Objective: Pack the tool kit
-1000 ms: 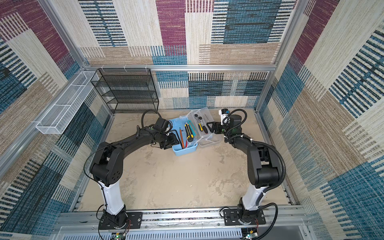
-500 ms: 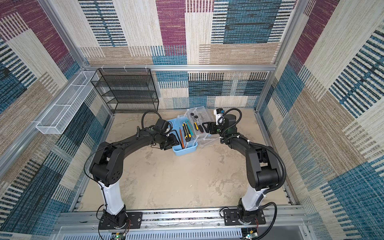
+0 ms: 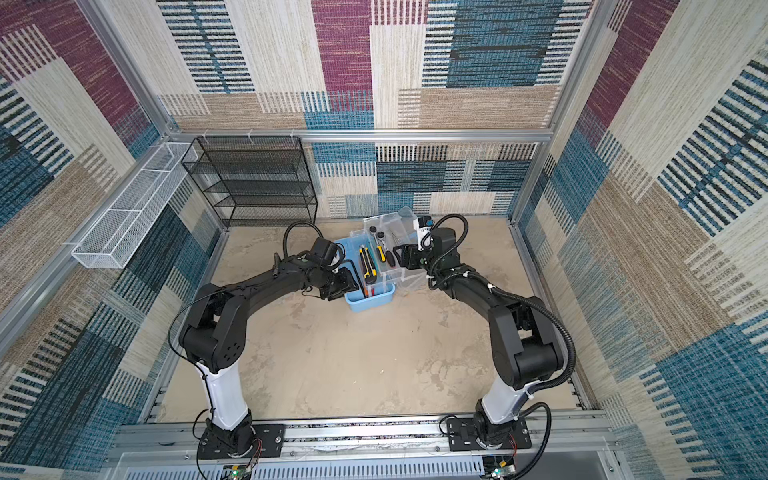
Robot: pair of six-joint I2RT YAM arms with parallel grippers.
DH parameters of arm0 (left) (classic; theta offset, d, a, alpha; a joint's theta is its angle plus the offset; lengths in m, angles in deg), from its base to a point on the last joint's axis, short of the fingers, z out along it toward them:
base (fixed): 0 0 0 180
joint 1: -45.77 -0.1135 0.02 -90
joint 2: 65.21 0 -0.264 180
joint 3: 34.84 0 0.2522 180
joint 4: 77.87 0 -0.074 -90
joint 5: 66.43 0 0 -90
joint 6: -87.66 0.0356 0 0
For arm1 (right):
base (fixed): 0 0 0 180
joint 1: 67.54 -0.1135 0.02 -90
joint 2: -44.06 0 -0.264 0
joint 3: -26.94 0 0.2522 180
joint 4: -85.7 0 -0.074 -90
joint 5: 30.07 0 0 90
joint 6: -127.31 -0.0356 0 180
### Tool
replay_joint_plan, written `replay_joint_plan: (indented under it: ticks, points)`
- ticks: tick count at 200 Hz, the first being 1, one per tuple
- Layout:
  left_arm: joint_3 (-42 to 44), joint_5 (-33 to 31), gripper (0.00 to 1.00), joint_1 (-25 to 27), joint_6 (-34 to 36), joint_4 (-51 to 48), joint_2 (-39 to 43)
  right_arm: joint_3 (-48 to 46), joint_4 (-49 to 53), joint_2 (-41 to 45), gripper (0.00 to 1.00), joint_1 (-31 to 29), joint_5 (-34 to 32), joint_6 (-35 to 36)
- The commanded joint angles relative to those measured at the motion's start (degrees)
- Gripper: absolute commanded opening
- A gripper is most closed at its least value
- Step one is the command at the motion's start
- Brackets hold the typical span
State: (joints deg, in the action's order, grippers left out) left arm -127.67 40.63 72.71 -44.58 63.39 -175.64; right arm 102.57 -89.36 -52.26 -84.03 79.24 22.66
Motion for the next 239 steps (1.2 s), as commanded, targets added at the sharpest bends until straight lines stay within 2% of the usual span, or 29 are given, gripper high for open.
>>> replay_joint_plan:
  ticks: [1,36,76,113,152,179,208,239]
  points:
    - [0.51,2.37,0.53,0.03,0.58,3.26,0.7,1.25,1.76,0.12,0.71,-1.9,-2.24,0.71]
    - [1.75,1.99,0.53,-0.33,0.31,3.84,1.59,2.62,3.68,-0.96,0.7,-4.88,-7.02,0.86]
    - [2.7,0.53,0.53,-0.99,0.28,2.41,3.02,4.65,6.87,-1.85,0.69,-8.48,-15.36,-0.15]
    - [4.62,-3.03,0.54,-2.19,0.13,0.27,6.79,5.06,7.69,-2.1,0.69,-10.53,-19.35,-0.92]
    - [3.11,-5.72,0.56,-2.72,1.32,-2.76,10.25,5.97,8.82,-2.17,0.69,-12.2,-23.4,-0.93]
    - [-1.21,-6.25,0.56,-2.68,3.29,-3.87,10.23,6.07,9.06,-2.3,0.69,-12.84,-24.55,-1.23]
    - [-10.72,-4.17,0.56,-2.69,6.34,-8.2,6.03,6.65,9.59,-2.39,0.69,-13.29,-25.88,-1.51]
    - [-16.9,-3.19,0.56,-2.7,7.19,-8.75,2.62,7.15,10.05,-2.92,0.7,-13.48,-26.25,-1.52]
